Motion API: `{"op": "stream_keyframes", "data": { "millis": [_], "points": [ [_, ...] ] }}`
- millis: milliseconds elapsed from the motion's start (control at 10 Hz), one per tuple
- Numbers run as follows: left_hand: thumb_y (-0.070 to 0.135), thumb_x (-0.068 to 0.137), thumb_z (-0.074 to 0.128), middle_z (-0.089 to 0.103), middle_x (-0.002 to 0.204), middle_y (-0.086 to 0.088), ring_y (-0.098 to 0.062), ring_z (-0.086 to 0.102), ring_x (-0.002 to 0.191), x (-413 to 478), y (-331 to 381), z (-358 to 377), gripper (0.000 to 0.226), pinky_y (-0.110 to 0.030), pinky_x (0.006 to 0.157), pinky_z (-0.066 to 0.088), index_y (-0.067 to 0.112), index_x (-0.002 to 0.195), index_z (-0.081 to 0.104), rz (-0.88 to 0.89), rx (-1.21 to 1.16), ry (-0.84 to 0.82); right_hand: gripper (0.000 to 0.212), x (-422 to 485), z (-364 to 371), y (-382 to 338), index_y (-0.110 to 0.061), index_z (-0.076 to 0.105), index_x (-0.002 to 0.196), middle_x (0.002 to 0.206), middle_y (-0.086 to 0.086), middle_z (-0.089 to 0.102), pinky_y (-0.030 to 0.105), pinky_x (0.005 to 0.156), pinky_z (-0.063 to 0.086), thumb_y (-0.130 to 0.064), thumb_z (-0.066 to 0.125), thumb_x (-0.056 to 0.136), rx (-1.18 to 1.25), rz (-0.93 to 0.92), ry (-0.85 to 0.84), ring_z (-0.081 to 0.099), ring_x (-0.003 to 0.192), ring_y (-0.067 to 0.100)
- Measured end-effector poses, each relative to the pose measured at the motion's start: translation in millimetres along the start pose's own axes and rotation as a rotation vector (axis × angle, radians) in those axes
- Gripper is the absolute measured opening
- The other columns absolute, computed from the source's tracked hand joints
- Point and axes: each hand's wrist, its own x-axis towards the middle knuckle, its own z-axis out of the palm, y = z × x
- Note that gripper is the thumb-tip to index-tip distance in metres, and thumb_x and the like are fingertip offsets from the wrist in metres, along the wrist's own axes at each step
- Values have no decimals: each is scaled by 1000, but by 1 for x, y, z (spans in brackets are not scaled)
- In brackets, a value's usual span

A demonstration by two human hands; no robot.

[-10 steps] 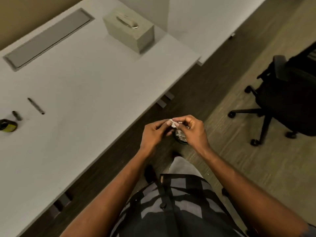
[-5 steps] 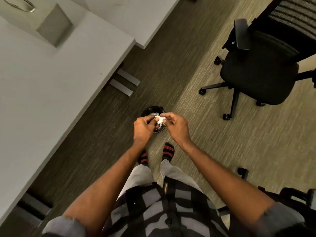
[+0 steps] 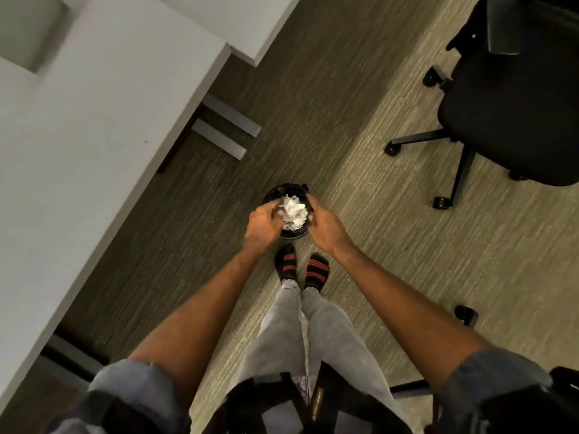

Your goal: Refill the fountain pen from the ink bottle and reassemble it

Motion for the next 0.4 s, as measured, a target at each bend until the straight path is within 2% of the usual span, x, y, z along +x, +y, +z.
{"op": "stream_keyframes", "data": {
  "millis": [100, 200, 300, 400],
  "points": [
    [25, 86, 47, 56, 143, -21, -33, 54, 133, 17, -16, -5, 68, -40, 113, 41, 5, 151, 39, 9, 142, -87, 58, 15, 8, 13, -9, 40, 152, 146, 18, 54, 44, 111, 47, -3, 57, 96, -213, 59, -4, 55, 133, 37],
    [18, 96, 51, 53, 146, -23, -36, 51, 135, 18, -22, -5, 57, -36, 112, 37, 3, 150, 41, 30, 217, -130, 61, 13, 7, 16, -7, 36, 156, 155, 17, 47, 42, 118, 41, 1, 53, 97, -288, -2, 4, 47, 142, 35],
    [11, 101, 51, 52, 147, -24, -39, 47, 138, 12, -39, 4, 45, -38, 115, 34, 0, 144, 47, 80, 288, -77, 57, -3, 9, 9, -7, 31, 160, 163, 15, 37, 37, 123, 31, -4, 47, 105, -365, -96, 20, 33, 153, 30],
    [13, 102, 50, 49, 150, -20, -37, 42, 143, 3, -52, 7, 43, -42, 120, 30, 3, 144, 50, 136, 353, -57, 53, -16, 12, 2, -7, 26, 161, 168, 14, 29, 35, 126, 20, -16, 41, 111, -422, -141, -5, 21, 158, 29]
  ]
}}
